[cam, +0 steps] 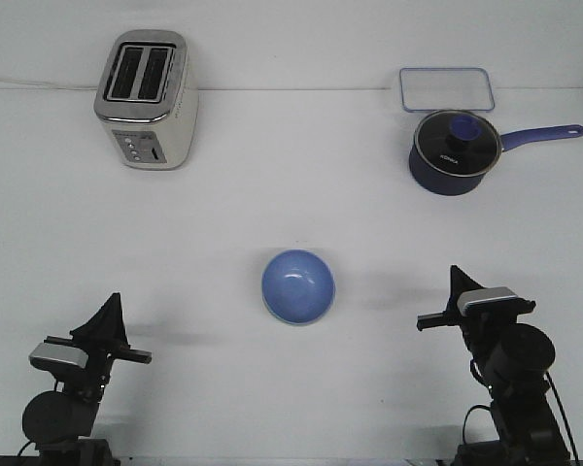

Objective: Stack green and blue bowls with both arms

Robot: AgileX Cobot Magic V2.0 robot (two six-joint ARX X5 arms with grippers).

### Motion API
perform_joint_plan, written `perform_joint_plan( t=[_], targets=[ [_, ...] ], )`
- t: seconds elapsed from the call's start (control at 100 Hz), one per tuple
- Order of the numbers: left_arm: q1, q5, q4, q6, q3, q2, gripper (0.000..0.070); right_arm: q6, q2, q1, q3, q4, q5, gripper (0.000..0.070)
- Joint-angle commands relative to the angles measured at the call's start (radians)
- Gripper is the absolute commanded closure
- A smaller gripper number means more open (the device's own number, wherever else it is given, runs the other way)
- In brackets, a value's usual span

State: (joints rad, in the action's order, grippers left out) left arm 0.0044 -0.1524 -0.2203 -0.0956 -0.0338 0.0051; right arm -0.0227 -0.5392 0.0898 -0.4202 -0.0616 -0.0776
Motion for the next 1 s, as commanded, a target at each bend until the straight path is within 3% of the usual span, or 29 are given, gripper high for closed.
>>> perform_joint_plan(
  t=[0.0, 0.64, 0.99],
  targets=[
    [0.002, 0.002, -0.012, -0.003, 0.020, -0.002, 0.0689, -0.007, -0.005, 0.001, -0.007, 0.013, 0.001, 0.0700],
    [0.002, 0.002, -0.012, -0.003, 0.020, -0.002, 0.0689, -0.007, 0.000, 0.006, -0.006, 0.013, 0.005, 0.0700],
    [0.002, 0.002, -0.012, -0.003, 0.020, -0.002, 0.0689, -0.006, 0.147, 0.003, 0.057, 0.018, 0.000, 0.0700]
  ],
)
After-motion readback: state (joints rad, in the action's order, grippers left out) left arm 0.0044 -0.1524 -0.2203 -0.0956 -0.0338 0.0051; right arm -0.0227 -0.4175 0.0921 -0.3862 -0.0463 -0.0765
